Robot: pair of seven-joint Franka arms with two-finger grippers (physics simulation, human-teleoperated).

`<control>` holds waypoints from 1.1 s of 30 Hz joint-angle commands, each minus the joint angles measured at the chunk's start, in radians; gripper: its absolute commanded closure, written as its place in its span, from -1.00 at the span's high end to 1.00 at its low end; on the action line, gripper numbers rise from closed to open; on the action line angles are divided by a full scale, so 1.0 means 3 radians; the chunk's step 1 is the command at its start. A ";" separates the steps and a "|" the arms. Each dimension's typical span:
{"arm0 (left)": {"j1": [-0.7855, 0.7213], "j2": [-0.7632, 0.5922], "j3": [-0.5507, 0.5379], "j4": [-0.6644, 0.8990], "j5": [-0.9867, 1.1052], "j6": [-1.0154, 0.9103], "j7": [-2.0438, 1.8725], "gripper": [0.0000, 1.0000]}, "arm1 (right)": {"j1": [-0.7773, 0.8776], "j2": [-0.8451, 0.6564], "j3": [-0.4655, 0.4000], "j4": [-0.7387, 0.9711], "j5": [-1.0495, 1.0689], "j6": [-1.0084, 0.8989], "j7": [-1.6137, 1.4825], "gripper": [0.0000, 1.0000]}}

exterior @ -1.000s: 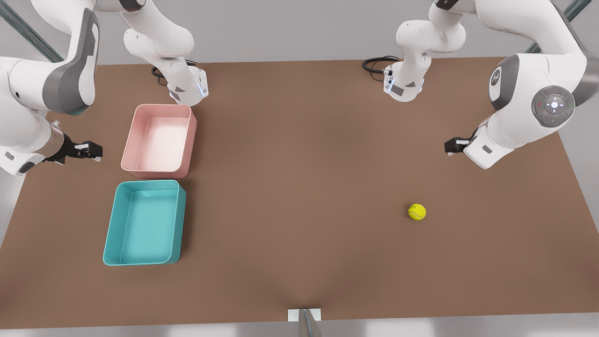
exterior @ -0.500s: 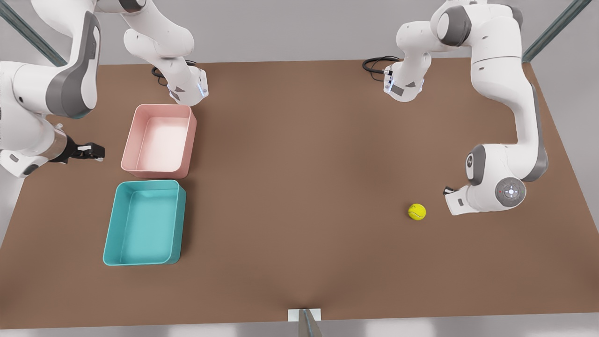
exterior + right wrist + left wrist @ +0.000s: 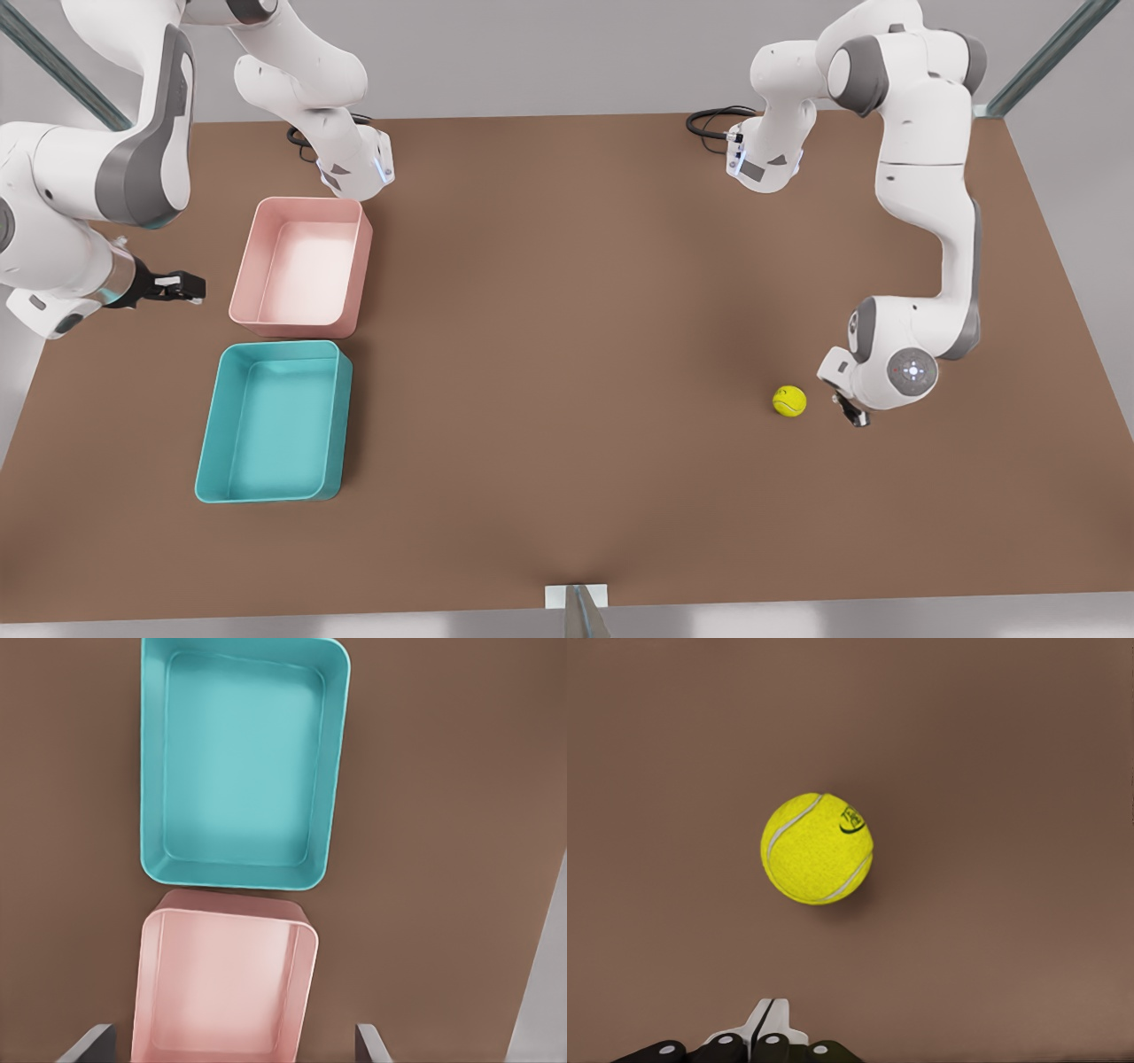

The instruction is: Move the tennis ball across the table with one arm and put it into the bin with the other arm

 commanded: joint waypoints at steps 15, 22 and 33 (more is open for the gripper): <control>-0.0039 0.0194 0.0005 -0.0172 0.0480 0.0301 0.0619 -0.57 | 0.0002 0.0012 -0.0044 -0.0041 0.0002 0.0008 -0.0007 1.00; -0.0647 0.0214 0.0005 -0.0151 -0.0189 0.0306 -0.0561 -0.57 | 0.0007 0.0012 -0.0044 -0.0046 -0.0039 0.0023 -0.0007 1.00; -0.0730 -0.0588 0.0036 0.0237 -0.0277 -0.1273 -0.4279 1.00 | 0.0160 0.0227 -0.0044 -0.0015 0.0084 0.0141 0.0039 1.00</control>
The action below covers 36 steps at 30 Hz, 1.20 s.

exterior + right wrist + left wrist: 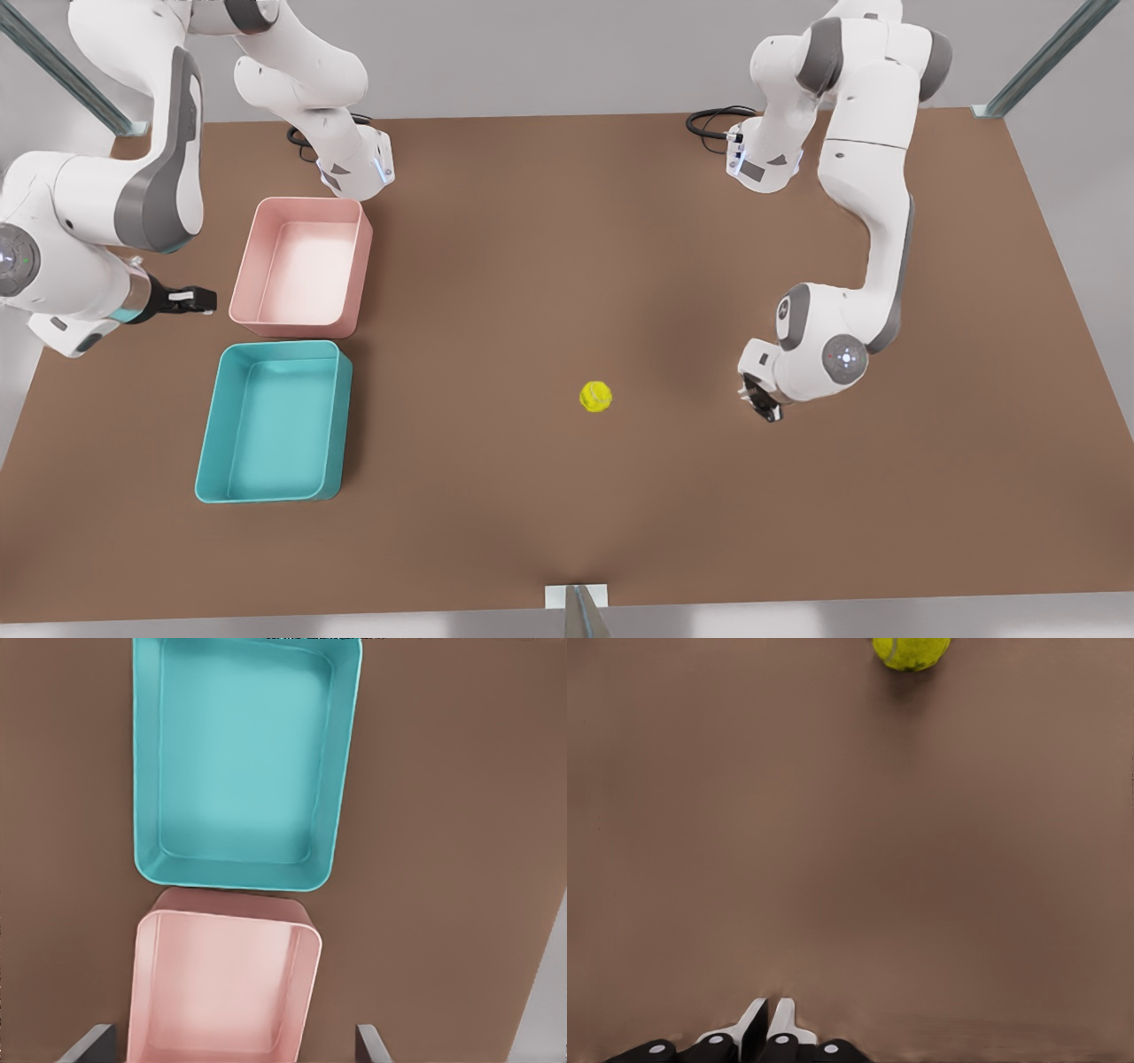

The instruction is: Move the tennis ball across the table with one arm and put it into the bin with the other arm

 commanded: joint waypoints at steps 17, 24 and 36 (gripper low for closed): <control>0.0117 -0.0641 -0.0060 0.1156 0.0235 -0.2723 -0.5713 1.00 | 0.1430 0.1282 -0.0343 0.0464 0.0875 0.1269 0.2524 1.00; 0.0123 -0.0636 -0.0070 0.1151 0.0194 -0.2717 -0.5718 1.00 | 0.1910 0.1675 -0.0415 0.0428 0.1100 0.1872 0.3133 1.00; 0.0123 -0.0631 -0.0070 0.1136 0.0189 -0.2707 -0.5718 1.00 | 0.2105 0.1957 -0.0415 0.0418 0.1233 0.2261 0.3097 1.00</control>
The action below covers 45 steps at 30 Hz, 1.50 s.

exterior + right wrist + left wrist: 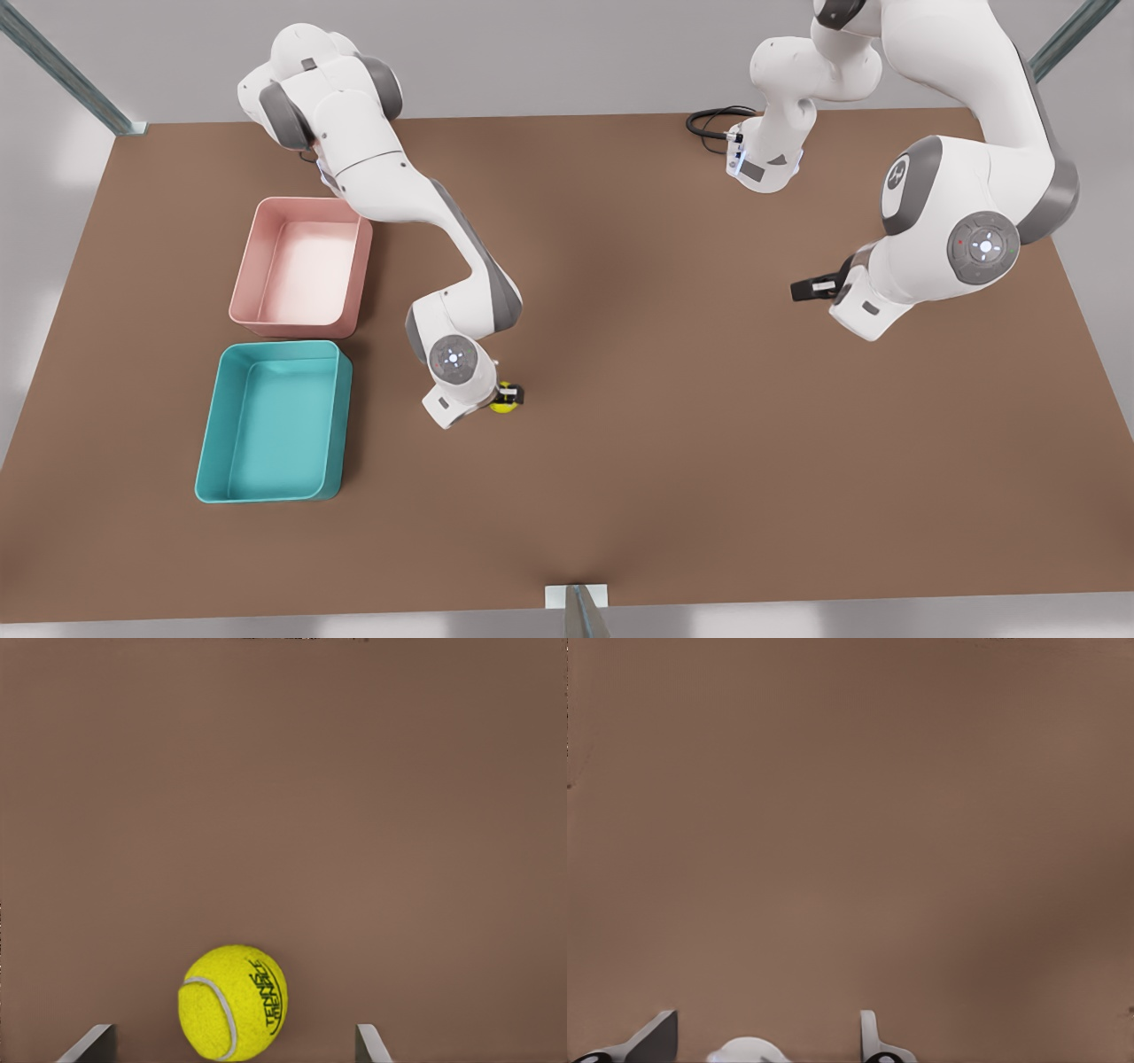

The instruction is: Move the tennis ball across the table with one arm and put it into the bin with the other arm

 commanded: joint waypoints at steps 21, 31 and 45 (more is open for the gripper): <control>-0.0005 0.0003 0.0000 -0.0016 -0.0002 -0.0026 -0.0833 1.00 | 0.0163 0.0379 0.0040 -0.0179 -0.0008 0.0441 0.0800 1.00; -0.0015 0.0008 0.0000 -0.0016 -0.0002 -0.0026 -0.0838 1.00 | 0.0199 0.0445 0.0045 -0.0174 0.0007 0.0482 0.0805 0.65; -0.0020 0.0014 -0.0005 -0.0021 -0.0002 -0.0026 -0.0838 1.00 | -0.0956 -0.0470 0.0010 -0.0195 -0.0309 -0.0412 -0.0978 0.52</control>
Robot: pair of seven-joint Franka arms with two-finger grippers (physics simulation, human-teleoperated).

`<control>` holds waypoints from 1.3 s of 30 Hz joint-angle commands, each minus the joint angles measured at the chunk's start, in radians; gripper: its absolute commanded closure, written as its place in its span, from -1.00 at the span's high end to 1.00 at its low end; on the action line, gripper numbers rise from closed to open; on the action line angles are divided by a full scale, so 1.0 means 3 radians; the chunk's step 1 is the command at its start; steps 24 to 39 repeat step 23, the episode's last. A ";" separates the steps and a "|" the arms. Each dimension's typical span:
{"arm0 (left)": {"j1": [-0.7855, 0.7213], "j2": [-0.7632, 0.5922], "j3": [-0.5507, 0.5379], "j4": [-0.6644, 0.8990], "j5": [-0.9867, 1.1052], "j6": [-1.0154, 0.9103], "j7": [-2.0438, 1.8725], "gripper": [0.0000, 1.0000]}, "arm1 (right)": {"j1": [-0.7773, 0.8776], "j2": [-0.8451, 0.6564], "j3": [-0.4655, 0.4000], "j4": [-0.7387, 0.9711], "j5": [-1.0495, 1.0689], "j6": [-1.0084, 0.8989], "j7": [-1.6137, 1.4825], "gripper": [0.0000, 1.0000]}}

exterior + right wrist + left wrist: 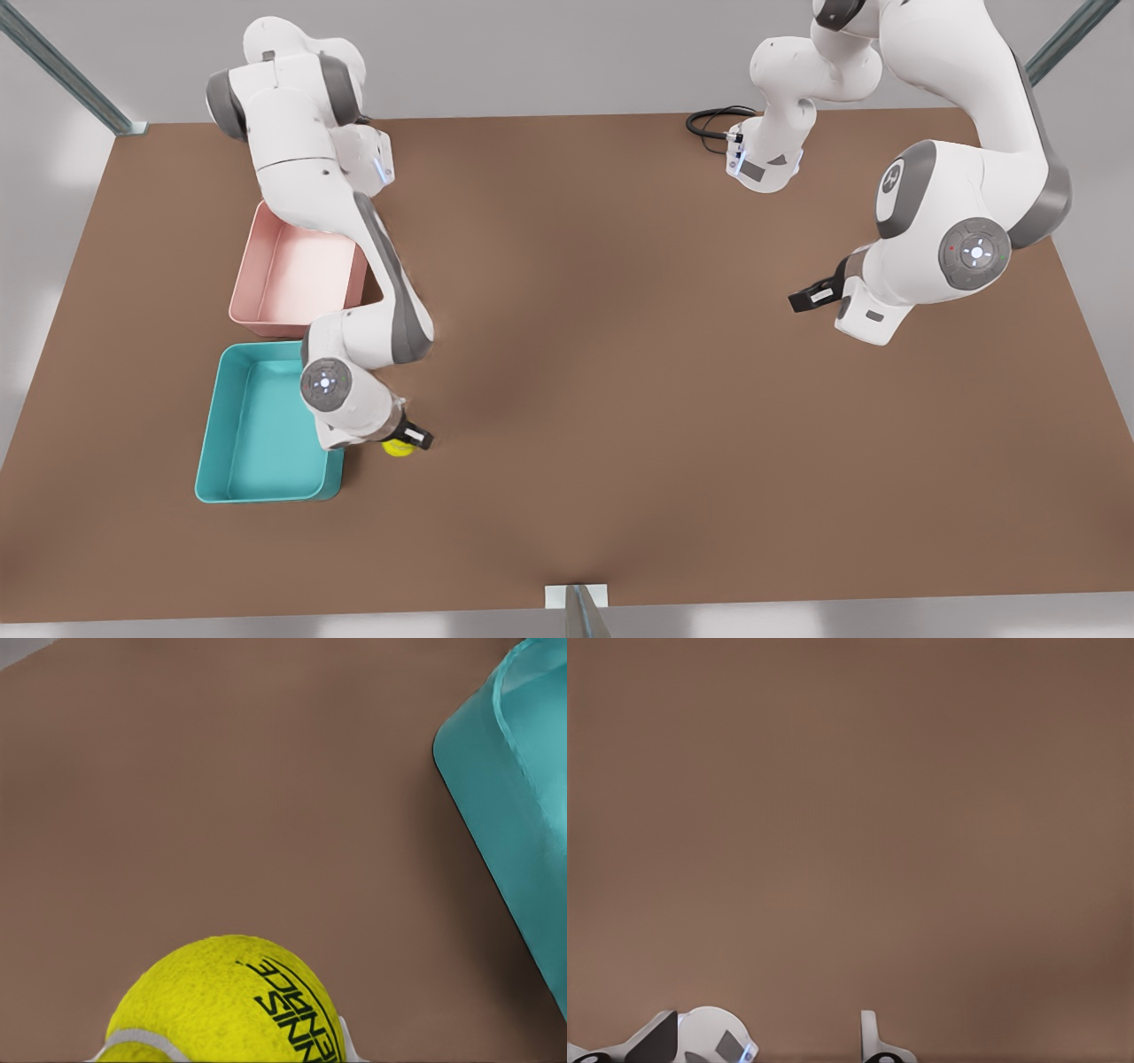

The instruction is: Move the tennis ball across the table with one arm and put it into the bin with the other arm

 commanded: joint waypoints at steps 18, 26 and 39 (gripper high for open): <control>-0.0005 0.0001 -0.0002 -0.0001 0.0002 -0.0003 -0.0074 1.00 | -0.1174 -0.1404 0.0305 -0.0198 -0.1092 -0.1848 -0.2427 1.00; -0.0005 0.0006 -0.0002 -0.0001 0.0002 -0.0003 -0.0069 1.00 | -0.1281 -0.1660 0.0376 -0.0223 -0.0949 -0.2196 -0.2396 1.00; -0.0005 0.0006 -0.0002 -0.0001 0.0002 -0.0003 -0.0069 1.00 | -0.1281 -0.1660 0.0376 -0.0223 -0.0949 -0.2196 -0.2396 1.00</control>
